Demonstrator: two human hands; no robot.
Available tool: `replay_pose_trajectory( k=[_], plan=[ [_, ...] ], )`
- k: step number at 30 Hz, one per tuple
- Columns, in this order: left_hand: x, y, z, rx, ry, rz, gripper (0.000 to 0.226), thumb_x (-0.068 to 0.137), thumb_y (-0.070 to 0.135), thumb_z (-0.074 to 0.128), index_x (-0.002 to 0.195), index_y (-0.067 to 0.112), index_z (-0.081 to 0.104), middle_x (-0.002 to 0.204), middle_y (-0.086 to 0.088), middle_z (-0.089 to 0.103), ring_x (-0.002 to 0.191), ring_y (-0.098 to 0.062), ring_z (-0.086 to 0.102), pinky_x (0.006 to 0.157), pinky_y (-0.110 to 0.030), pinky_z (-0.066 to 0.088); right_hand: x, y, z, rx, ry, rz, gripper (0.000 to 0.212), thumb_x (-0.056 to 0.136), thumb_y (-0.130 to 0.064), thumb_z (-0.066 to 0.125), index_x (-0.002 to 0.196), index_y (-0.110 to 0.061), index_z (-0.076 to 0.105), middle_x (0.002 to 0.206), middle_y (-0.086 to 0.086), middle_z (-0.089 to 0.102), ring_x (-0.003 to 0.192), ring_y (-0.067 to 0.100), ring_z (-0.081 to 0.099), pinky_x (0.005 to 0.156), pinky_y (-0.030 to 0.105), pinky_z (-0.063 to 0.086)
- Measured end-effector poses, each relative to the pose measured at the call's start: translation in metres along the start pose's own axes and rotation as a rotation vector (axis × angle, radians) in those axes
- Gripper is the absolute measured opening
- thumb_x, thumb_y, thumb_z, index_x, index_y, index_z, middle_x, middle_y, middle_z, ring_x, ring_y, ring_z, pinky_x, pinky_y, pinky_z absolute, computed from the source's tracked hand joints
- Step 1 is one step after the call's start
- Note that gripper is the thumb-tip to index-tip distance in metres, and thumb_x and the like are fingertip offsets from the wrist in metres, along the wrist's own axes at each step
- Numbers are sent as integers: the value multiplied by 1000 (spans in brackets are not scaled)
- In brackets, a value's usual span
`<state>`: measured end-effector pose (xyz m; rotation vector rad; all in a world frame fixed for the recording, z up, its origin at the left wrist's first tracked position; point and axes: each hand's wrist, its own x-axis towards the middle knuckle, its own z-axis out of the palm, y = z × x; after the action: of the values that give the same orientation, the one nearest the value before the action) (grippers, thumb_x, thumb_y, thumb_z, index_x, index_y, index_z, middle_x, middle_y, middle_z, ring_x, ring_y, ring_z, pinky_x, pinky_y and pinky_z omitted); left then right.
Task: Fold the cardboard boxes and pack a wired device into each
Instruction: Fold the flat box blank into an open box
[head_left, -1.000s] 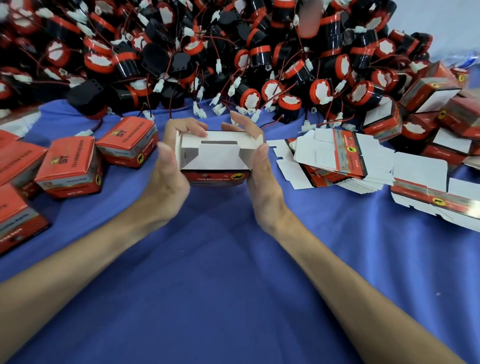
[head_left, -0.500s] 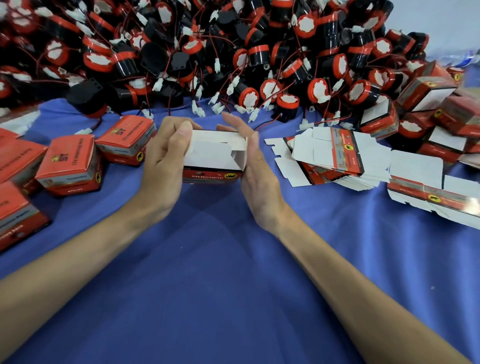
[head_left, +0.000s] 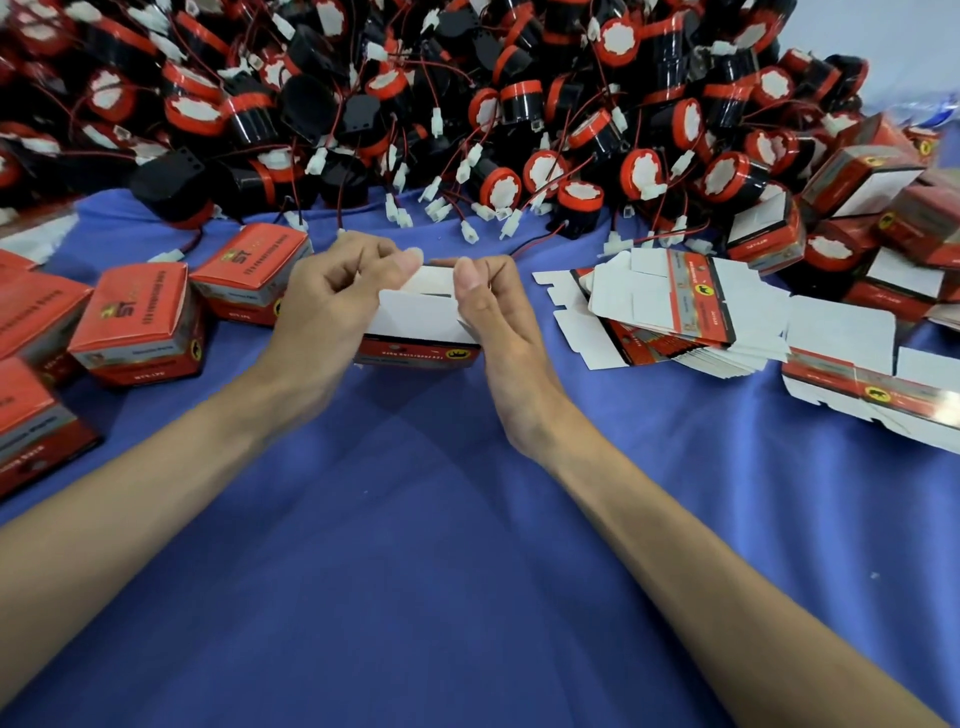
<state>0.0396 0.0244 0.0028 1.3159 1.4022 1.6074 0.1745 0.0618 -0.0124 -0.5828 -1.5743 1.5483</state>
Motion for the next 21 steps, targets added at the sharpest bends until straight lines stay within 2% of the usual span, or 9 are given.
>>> replay_pose_trajectory(
  k=[2, 4, 7, 9, 12, 15, 18, 19, 21],
  plan=[
    [1, 1, -1, 58, -39, -6, 39, 67, 50, 65, 49, 25, 41, 79, 11, 50, 77, -11, 45, 76, -34, 31, 0, 0, 0, 0, 12, 13, 37, 91, -39, 43, 96, -2, 42, 95, 6, 47, 86, 10, 43, 75, 13, 39],
    [1, 0, -3, 108, -80, 23, 43, 65, 51, 65, 53, 20, 38, 89, 7, 52, 83, -7, 49, 80, -29, 35, -1, 3, -4, -7, 30, 6, 41, 93, -37, 43, 100, 3, 43, 97, 5, 48, 87, 9, 46, 74, 9, 42],
    [0, 2, -2, 198, -148, 91, 52, 62, 51, 68, 55, 14, 32, 96, 8, 56, 93, 1, 56, 82, -23, 37, 0, 4, -7, -48, 6, -3, 22, 101, -26, 42, 90, -7, 40, 91, 1, 51, 79, 1, 48, 68, 6, 40],
    [0, 1, -4, 215, -153, 93, 54, 58, 51, 72, 53, 16, 31, 95, 8, 58, 94, -3, 60, 78, -21, 39, 2, 1, -4, -112, -22, -9, 20, 99, -23, 44, 83, -16, 36, 91, -6, 53, 80, -1, 51, 70, 10, 41],
    [2, -3, -10, 155, -155, 82, 53, 53, 49, 80, 45, 25, 33, 92, 9, 62, 103, -14, 66, 79, -21, 44, -5, 2, -2, -260, -19, -69, 17, 90, -32, 41, 85, -16, 39, 112, 7, 55, 109, 23, 47, 91, 35, 41],
    [3, -4, -16, 111, -212, 104, 58, 57, 58, 83, 45, 25, 37, 90, 14, 64, 104, -12, 66, 83, -22, 47, 3, 2, 1, -323, -18, -39, 31, 91, -33, 35, 97, -5, 48, 115, 13, 51, 107, 25, 43, 90, 30, 39],
    [5, -6, -18, 138, -214, 126, 47, 72, 34, 76, 45, 27, 37, 93, 11, 63, 100, -6, 65, 83, -23, 47, 21, -2, -1, -446, -51, 130, 32, 90, -25, 38, 103, -4, 58, 103, 10, 55, 105, 21, 47, 79, 21, 39],
    [6, -7, -19, 146, -209, 132, 46, 72, 29, 75, 45, 27, 38, 94, 9, 62, 99, -6, 65, 84, -24, 47, 19, -1, -3, -440, -81, 99, 30, 89, -26, 37, 101, -8, 58, 107, 6, 54, 112, 21, 46, 86, 21, 38],
    [6, -10, -23, 139, -202, 161, 51, 72, 33, 80, 46, 26, 38, 92, 11, 63, 98, -8, 65, 85, -28, 48, 5, 1, -10, -344, -129, -53, 27, 90, -26, 38, 92, -8, 57, 121, 0, 50, 123, 25, 41, 104, 35, 35]
  ],
)
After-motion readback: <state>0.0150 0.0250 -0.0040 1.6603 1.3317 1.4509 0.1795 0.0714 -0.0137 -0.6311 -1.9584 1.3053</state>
